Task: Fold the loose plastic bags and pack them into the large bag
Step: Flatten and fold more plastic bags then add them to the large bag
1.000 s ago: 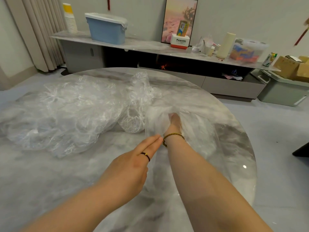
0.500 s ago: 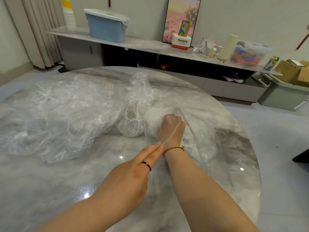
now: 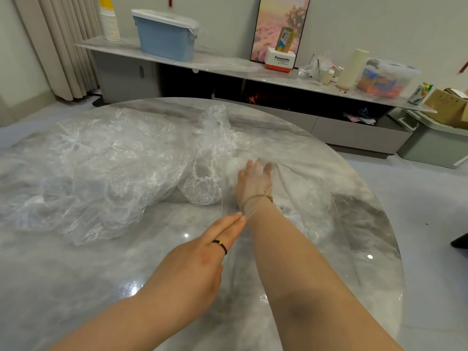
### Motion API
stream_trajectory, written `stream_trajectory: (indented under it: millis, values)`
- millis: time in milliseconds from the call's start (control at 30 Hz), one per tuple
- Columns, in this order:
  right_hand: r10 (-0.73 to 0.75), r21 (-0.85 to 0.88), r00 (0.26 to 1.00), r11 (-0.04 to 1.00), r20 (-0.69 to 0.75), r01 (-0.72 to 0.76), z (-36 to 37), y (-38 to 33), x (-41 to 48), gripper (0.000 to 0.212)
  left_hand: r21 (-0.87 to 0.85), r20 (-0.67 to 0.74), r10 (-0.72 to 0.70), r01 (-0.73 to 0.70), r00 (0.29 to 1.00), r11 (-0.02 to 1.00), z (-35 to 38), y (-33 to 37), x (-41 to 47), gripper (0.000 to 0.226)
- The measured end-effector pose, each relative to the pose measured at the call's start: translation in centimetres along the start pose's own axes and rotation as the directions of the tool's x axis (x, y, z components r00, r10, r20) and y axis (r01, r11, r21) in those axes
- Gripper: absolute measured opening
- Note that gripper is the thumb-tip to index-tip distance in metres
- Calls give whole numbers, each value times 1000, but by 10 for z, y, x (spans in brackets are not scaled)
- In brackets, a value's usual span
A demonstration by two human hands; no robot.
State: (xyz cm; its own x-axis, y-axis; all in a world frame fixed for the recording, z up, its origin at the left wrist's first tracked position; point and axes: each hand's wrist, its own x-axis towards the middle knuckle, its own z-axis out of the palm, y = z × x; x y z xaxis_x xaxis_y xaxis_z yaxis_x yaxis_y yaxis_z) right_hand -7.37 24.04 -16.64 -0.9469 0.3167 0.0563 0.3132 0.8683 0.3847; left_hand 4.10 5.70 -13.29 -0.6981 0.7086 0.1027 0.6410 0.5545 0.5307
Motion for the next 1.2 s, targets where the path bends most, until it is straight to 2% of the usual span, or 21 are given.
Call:
stream_trajectory:
  millis: [33, 67, 100, 133, 167, 200, 233, 300, 367, 433, 533, 600, 667, 767, 833, 933, 1000, 1067, 1100, 1133, 1200]
  values:
    - [15, -6, 999, 1000, 29, -15, -2, -2, -4, 47, 34, -58, 66, -64, 996, 997, 0, 0, 3, 97]
    - [113, -126, 993, 985, -43, -117, -6, 0, -5, 46, 55, -75, 77, -73, 994, 996, 1, -2, 5, 104]
    - [203, -202, 970, 953, -132, -227, -7, 1, -4, 46, 69, -54, 49, -45, 997, 997, 1, -4, 6, 104]
    - [250, -224, 962, 937, -111, -270, -6, 4, -5, 46, 58, -34, 14, -12, 999, 998, 2, -5, 7, 97]
    - [239, -246, 968, 936, -76, -250, -2, 8, -6, 49, 43, 17, -28, 28, 999, 999, 5, -6, 7, 87]
    - [180, -150, 983, 972, -25, -182, 5, 7, -4, 54, 31, 58, -67, 65, 996, 997, 8, -5, 9, 80]
    - [48, -29, 997, 999, 57, -46, 8, 9, -3, 58, 35, 85, -79, 76, 993, 996, 9, -1, 12, 77]
    - [-56, 136, 992, 990, 114, 40, -3, 20, -15, 59, 21, 79, -85, 84, 993, 996, 14, -3, 17, 74]
    - [-64, 225, 996, 973, 67, 47, -8, 32, -28, 58, -7, 65, -123, 123, 990, 992, 14, -2, 22, 74]
    - [-89, 277, 996, 958, 26, 79, -6, 40, -40, 57, 40, 58, -132, 130, 989, 991, 17, -1, 25, 75]
    - [-124, 276, 992, 954, 11, 116, -6, 51, -59, 54, 45, 15, -151, 150, 988, 988, 20, 5, 33, 69]
    - [-137, 314, 986, 936, -99, 161, 0, 55, -76, 52, 41, -32, -179, 181, 983, 983, 24, 7, 36, 64]
    - [-168, 331, 942, 906, -291, 264, 8, 56, -93, 47, -5, -43, -219, 219, 975, 976, 22, 12, 35, 53]
    - [-230, 384, 854, 817, -466, 430, 1, 65, -124, 34, 53, -34, -174, 175, 984, 983, 15, 14, 27, 40]
    - [-211, 382, 748, 754, -630, 535, -16, 64, -144, 28, 112, -54, -116, 121, 992, 986, 5, 8, 17, 34]
    - [-171, 355, 599, 667, -782, 654, -39, 52, -157, 19, 212, -141, -3, 33, 990, 977, -11, -12, 0, 45]
    - [-161, 348, 540, 608, -826, 713, -55, 34, -157, 13, 289, -91, -40, 65, 995, 955, -24, -26, -18, 48]
    - [-223, 347, 562, 593, -796, 727, -71, 16, -152, 16, 328, 49, -195, 169, 980, 929, -30, -43, -33, 42]
    - [-290, 347, 620, 625, -729, 700, -78, 6, -148, 21, 330, 92, -250, 208, 964, 921, -34, -48, -39, 46]
    - [-361, 360, 715, 677, -598, 643, -83, -6, -143, 26, 348, 117, -289, 233, 950, 908, -36, -54, -46, 51]
    - [-413, 379, 854, 770, -317, 513, -83, -26, -127, 27, 394, 165, -342, 256, 925, 882, -34, -66, -54, 59]
